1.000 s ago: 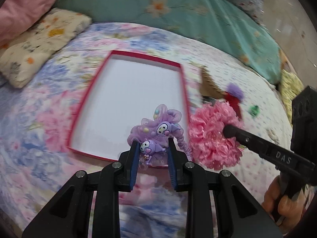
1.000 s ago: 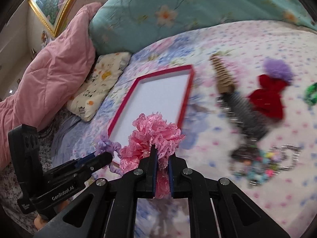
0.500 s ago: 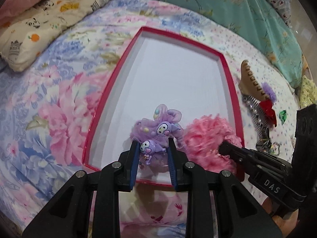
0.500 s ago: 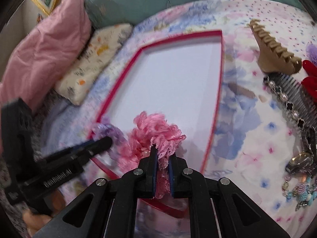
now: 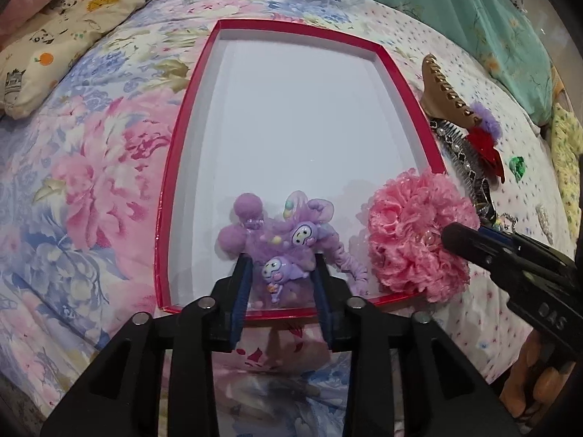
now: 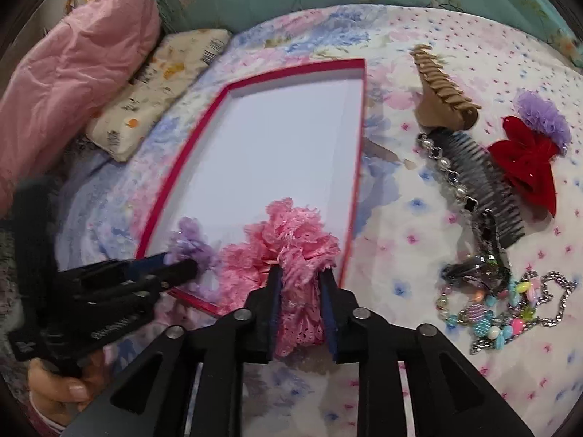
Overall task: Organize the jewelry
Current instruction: 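Grasp the purple plush clip with left tool while right tool grasps pink scrunchie, carry both to tray, then open both tools to drop the clip and scrunchie in the tray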
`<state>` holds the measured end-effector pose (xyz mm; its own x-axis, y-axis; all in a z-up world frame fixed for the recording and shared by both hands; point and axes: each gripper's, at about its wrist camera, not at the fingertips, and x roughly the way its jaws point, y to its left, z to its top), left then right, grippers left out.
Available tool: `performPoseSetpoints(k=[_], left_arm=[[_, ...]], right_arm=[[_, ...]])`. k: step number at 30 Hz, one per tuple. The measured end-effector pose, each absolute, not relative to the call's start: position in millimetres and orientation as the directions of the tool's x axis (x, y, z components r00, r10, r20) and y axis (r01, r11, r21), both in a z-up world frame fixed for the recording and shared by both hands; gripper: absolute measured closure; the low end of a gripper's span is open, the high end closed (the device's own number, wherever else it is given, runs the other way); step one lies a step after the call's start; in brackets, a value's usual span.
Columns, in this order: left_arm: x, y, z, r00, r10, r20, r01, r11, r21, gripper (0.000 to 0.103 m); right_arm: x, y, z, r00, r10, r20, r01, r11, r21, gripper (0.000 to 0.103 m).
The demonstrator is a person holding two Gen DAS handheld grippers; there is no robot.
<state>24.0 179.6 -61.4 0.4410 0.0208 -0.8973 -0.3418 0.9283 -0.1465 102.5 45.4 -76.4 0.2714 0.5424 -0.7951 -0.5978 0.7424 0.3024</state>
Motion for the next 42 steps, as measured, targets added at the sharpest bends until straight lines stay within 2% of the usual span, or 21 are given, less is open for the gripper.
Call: performPoseSetpoints(k=[1, 3, 4, 8, 16, 21, 29, 42], left_arm=[[23.2, 180.7, -61.2, 0.438, 0.023, -0.898, -0.349, 0.926, -0.146, 0.065], [21.5, 181.2, -59.9, 0.444, 0.025, -0.896, -0.356, 0.922, -0.15, 0.053], [20.2, 181.0, -58.2, 0.447, 0.029, -0.894, -0.359, 0.921, -0.15, 0.052], [14.0, 181.3, -54.5, 0.456, 0.038, -0.889, -0.37, 0.917, -0.151, 0.04], [10.3, 177.0, -48.3, 0.464, 0.044, -0.885, -0.382, 0.911, -0.155, 0.039], [3.6, 172.3, -31.9, 0.504, 0.049, -0.862, -0.385, 0.907, -0.173, 0.027], [6.2, 152.8, -15.1, 0.541, 0.006, -0.841, -0.354, 0.909, -0.221, 0.027], [34.4, 96.6, -7.1, 0.543, -0.071, -0.837, -0.247, 0.939, -0.24, 0.027]], right_arm=[[102.6, 47.8, -74.0, 0.276, 0.545, -0.792, -0.6, 0.741, 0.302, 0.069], [98.7, 48.4, -68.8, 0.283, 0.564, -0.776, -0.616, 0.727, 0.304, 0.058], [97.8, 49.8, -67.4, 0.285, 0.571, -0.77, -0.62, 0.723, 0.306, 0.054], [95.3, 50.9, -63.3, 0.286, 0.591, -0.754, -0.624, 0.712, 0.322, 0.054], [96.8, 39.6, -55.7, 0.3, 0.613, -0.731, -0.61, 0.712, 0.347, 0.054], [97.1, 24.8, -49.6, 0.314, 0.627, -0.713, -0.592, 0.716, 0.369, 0.054], [99.7, -23.8, -43.0, 0.357, 0.624, -0.695, -0.528, 0.749, 0.401, 0.052], [123.1, -135.7, -43.8, 0.493, 0.52, -0.698, -0.323, 0.854, 0.408, 0.051]])
